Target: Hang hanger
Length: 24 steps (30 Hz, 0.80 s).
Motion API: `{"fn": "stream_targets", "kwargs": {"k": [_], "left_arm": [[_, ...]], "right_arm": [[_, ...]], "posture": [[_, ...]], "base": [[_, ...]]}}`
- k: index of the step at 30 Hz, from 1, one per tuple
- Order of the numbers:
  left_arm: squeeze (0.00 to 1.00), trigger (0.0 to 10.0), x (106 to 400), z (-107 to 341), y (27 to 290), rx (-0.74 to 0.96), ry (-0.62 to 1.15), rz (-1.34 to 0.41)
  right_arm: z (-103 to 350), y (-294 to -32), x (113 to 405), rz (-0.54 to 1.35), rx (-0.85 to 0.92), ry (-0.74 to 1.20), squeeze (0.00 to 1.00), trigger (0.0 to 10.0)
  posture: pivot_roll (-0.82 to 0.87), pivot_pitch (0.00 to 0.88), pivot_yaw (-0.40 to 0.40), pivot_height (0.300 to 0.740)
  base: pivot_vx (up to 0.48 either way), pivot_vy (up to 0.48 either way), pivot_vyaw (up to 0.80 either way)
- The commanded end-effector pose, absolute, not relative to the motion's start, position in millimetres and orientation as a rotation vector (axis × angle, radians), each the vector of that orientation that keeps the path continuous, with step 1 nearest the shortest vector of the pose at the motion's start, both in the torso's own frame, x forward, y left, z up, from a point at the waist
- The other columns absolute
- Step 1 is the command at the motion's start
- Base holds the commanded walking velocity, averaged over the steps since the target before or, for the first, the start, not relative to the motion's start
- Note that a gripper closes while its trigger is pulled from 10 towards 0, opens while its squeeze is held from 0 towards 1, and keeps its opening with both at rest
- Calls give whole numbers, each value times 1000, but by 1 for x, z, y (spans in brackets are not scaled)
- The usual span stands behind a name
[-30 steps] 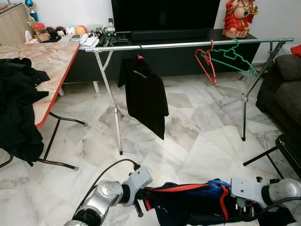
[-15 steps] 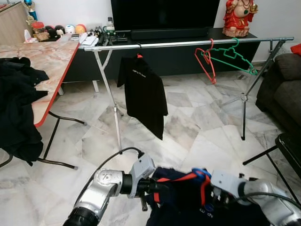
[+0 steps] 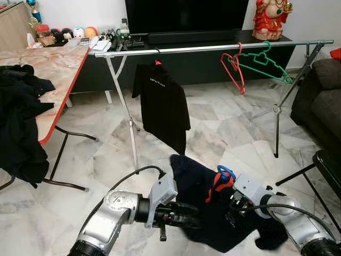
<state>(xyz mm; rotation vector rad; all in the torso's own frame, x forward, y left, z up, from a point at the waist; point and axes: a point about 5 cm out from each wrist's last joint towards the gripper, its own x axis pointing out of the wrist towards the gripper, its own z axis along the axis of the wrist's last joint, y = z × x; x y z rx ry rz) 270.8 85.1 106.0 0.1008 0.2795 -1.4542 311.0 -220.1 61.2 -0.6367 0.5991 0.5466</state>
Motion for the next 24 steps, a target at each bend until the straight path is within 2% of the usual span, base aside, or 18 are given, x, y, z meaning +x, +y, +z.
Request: {"fn": "stream_targets", "kwargs": {"k": [1,4,8,10,12,17,24], "left_arm": [[1000,10000,273,106,88,137,287,-1422],[1000,10000,277,104,92,156,304,-1373],[1000,10000,286,91,103,272,356,-1266],[1000,10000,288,83,109,340,393,-1237],[1000,10000,288,83,109,336,388,-1227],[1000,10000,286,89,106,325,368,-1269],[1000,10000,279,78,107,387,404,-1317]], "right_arm": [[71,-218,315,575,-610,535,0,0],[66,-217,308,673,-633,526,0,0],[62,-215,295,858,-661,493,0,0],[58,-218,283,973,-649,524,0,0],[55,-220,277,1025,-652,557,0,0],[44,-228,267,1083,-690,624,0,0],[42,-220,260,1222,-675,593,0,0]], "posture": [[-62,72,2,740],[-61,71,1,740],[-58,67,-2,740],[-60,64,-5,740],[-60,64,-5,740],[-39,45,-13,740],[-31,26,-17,740]], "base": [[0,0,0],[0,0,0],[0,0,0],[0,0,0],[0,0,0],[0,0,0],[0,0,0]]}}
